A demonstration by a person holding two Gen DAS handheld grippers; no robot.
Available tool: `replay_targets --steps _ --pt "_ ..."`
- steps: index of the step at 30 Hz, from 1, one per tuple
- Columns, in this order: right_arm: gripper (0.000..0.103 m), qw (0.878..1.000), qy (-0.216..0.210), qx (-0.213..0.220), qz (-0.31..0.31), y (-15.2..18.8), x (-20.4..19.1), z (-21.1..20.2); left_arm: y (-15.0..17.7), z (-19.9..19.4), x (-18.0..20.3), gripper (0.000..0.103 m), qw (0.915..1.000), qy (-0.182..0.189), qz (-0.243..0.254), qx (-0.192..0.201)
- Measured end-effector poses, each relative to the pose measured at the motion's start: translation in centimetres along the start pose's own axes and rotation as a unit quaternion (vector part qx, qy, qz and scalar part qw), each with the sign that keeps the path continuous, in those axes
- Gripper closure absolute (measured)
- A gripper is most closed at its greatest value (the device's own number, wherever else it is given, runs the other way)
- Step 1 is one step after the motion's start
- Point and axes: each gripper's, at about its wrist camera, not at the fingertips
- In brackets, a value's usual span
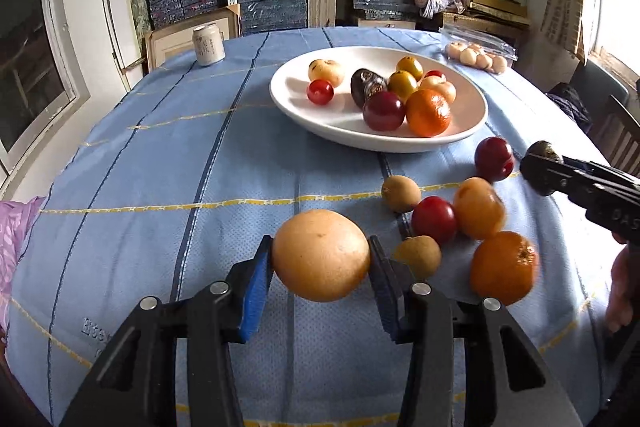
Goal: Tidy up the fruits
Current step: 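Grasp the large pale grapefruit with the left tool, then carry both fruits onto the white plate and open both tools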
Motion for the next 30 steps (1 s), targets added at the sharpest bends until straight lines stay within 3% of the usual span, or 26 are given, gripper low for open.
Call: replay_targets --steps 9,17,21,30 --pt "0.062 1.000 -0.002 -0.004 -0.018 -1.5 -1.7 -1.2 -2.6 -1.3 -0.5 0.056 0.9997 0.006 0.000 0.022" --pt "0.063 0.999 0.009 0.003 -0.033 -7.6 -2.1 -1.5 -7.9 0.5 -0.3 0.056 0.9992 0.026 -0.006 0.029" --pt "0.063 1.000 0.008 -0.007 -0.016 -11.0 -0.7 1.0 -10.2 2.5 0.4 0.056 0.9991 0.025 -0.006 0.033" --pt "0.063 0.999 0.031 -0.039 -0.011 -15.2 1.5 9.3 -12.8 9.0 1.6 0.056 0.9995 0.024 -0.017 -0.007"
Point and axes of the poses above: each gripper's, at about its wrist camera, not at the fingertips, and z roughly the way its jaws point, x to its right, y to its underside, and after that the axes turned 13 degrees about -y, right-handed
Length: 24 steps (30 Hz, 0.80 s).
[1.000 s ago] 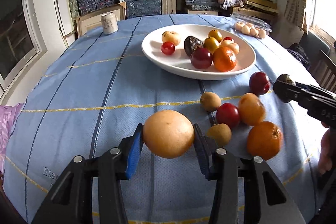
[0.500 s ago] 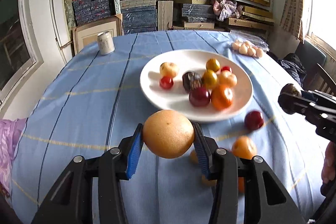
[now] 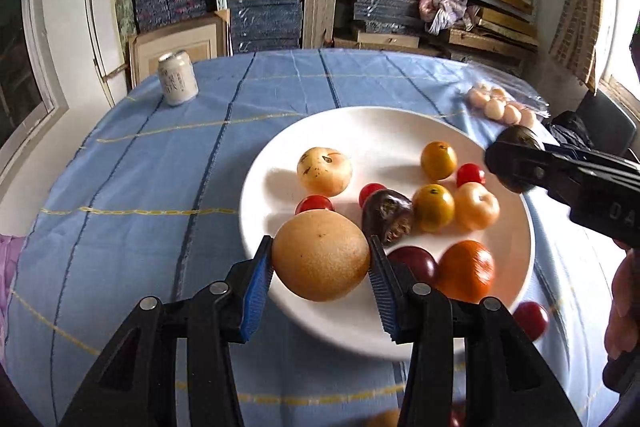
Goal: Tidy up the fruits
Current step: 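Carry both fruits onto the white plate and open both tools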
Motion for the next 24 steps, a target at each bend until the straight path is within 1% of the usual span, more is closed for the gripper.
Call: replay_targets --steps 6,9,12,13,14,15,16,17,18,22,24 --pt "0.063 1.000 0.002 -0.019 -0.002 -1.7 0.4 4.5 0.1 2.4 0.6 0.056 0.9998 0.002 0.005 -0.017" --pt "0.063 0.999 0.000 -0.032 0.002 -2.0 0.8 6.4 0.2 3.3 0.7 0.056 0.9996 0.003 0.006 -0.027" --pt "0.062 0.999 0.000 -0.045 0.001 -2.1 0.8 7.9 0.2 3.5 0.6 0.056 0.9997 -0.007 0.008 -0.024" --pt "0.062 0.999 0.003 -0.042 -0.001 -1.9 0.8 7.8 0.2 3.4 0.5 0.056 0.9996 -0.011 0.008 -0.023" --pt "0.055 0.999 0.006 -0.037 -0.002 -1.9 0.8 7.7 0.2 3.4 0.4 0.054 0.9997 -0.011 0.008 -0.022" --pt "0.053 0.999 0.007 -0.034 -0.003 -1.8 0.7 7.5 0.2 3.1 0.3 0.047 0.9997 -0.010 0.006 -0.019" --pt "0.052 0.999 0.009 -0.032 -0.006 -1.8 0.6 7.2 0.1 2.8 0.1 0.043 0.9998 -0.010 0.004 -0.015" --pt "0.052 0.999 0.012 -0.030 -0.007 -1.7 0.6 6.8 0.1 2.4 0.1 0.036 0.9999 -0.011 0.001 -0.008" --pt "0.052 1.000 0.013 -0.025 -0.008 -1.6 0.6 6.2 0.0 1.9 -0.1 0.033 0.9999 -0.015 -0.001 0.000" --pt "0.052 1.000 0.007 -0.009 -0.004 -1.1 0.5 2.9 0.0 -0.1 -0.7 0.031 0.9998 -0.014 -0.005 0.013" --pt "0.052 1.000 0.005 -0.002 -0.006 -0.2 0.3 0.5 0.2 -1.2 -1.1 0.029 0.9997 -0.013 -0.008 0.018"
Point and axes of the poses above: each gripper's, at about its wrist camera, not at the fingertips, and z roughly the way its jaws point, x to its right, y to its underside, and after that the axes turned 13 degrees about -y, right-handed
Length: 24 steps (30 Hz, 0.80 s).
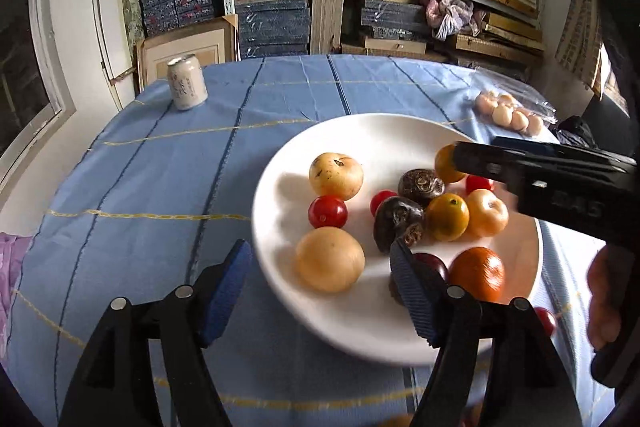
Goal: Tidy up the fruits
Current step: 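Carry both fruits onto the white plate and open both tools, then return to the cluster and grasp the dark red plum with the right tool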
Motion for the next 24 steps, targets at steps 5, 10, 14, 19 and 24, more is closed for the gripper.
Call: replay_targets --steps 5,10,14,19,24 --pt "0.051 1.000 0.010 0.003 -0.005 4.0 -0.6 -5.2 2.0 -3.3 -1.0 0.027 0.9999 0.013 0.006 0.005" --pt "0.050 1.000 0.023 -0.012 -0.007 9.7 -1.3 -7.4 5.6 -5.4 -0.6 0.019 0.9994 0.018 0.029 -0.002" --pt "0.050 0.999 0.035 -0.016 0.004 12.2 -1.1 -6.3 8.0 -5.6 0.2 0.019 0.9989 0.017 0.042 -0.013" --pt "0.050 0.999 0.042 -0.024 0.004 12.9 -0.9 -4.0 9.9 -6.2 0.9 0.019 0.9980 0.011 0.059 -0.021" --pt "0.050 0.999 0.036 -0.027 -0.001 13.2 -0.8 -3.0 11.1 -7.6 1.4 0.019 0.9973 0.019 0.069 -0.017"
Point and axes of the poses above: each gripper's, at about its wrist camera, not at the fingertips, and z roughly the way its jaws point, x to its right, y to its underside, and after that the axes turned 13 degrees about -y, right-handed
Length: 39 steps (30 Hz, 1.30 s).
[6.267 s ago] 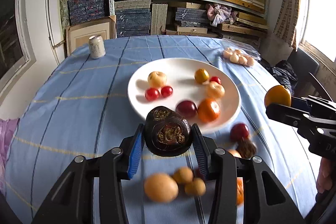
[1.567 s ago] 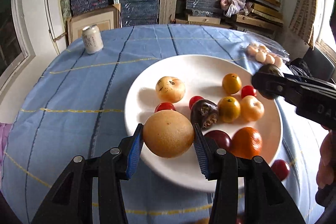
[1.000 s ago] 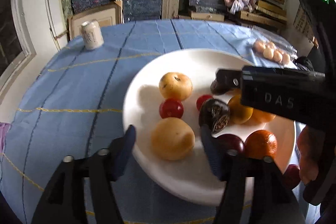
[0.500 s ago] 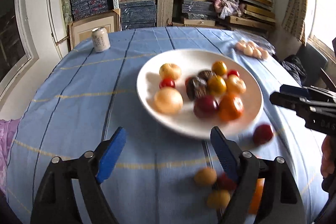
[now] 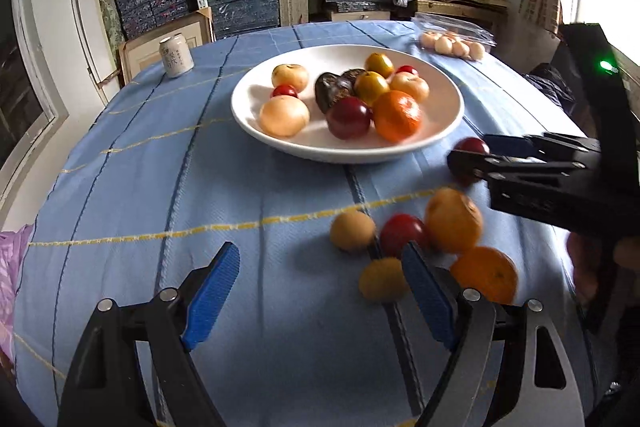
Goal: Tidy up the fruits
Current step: 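Return to the cluster and grasp the dark red plum with the right tool, then lift the dark red plum with the right tool while the left tool grasps the mandarin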
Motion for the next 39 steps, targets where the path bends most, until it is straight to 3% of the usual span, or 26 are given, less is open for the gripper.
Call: replay_targets --steps 4,8,11,17,21,25,28,30,32,39 --pt "0.050 1.000 -0.019 0.004 0.010 -0.2 0.3 0.0 0.9 -0.3 1.0 0.019 0.9999 0.011 0.010 -0.005" --pt "0.064 0.999 -0.021 -0.020 0.021 -0.4 0.8 0.9 1.5 -0.8 2.0 0.019 0.9996 0.022 0.017 -0.001" --pt "0.064 0.999 -0.019 -0.019 0.022 -0.2 0.8 0.8 1.5 -1.4 2.3 0.019 0.9994 0.032 0.014 0.007" --pt "0.064 0.999 -0.012 0.031 0.022 0.0 1.0 -1.2 1.7 -3.1 3.1 0.019 0.9980 0.054 0.018 0.027" --pt "0.064 0.998 -0.007 0.049 0.028 -0.1 1.6 -2.2 2.2 -4.3 5.4 0.019 0.9949 0.078 0.046 0.045" --pt "0.064 0.997 -0.007 0.063 0.035 0.0 2.1 -3.0 2.4 -4.0 7.3 0.019 0.9945 0.068 0.064 0.048" --pt "0.064 0.997 -0.009 0.063 0.038 0.1 2.3 -3.2 2.2 -2.9 7.9 0.028 0.9951 0.069 0.062 0.032" --pt "0.064 0.997 -0.011 0.063 0.036 0.1 2.3 -3.2 2.1 -2.2 7.9 0.045 0.9954 0.073 0.059 0.018" --pt "0.064 0.997 -0.013 0.063 0.033 0.2 2.1 -3.3 2.0 -1.6 7.7 0.053 0.9955 0.080 0.051 0.006" --pt "0.064 0.998 -0.015 0.061 0.031 0.3 1.9 -3.4 2.2 -1.4 7.1 0.056 0.9957 0.085 0.037 0.003"
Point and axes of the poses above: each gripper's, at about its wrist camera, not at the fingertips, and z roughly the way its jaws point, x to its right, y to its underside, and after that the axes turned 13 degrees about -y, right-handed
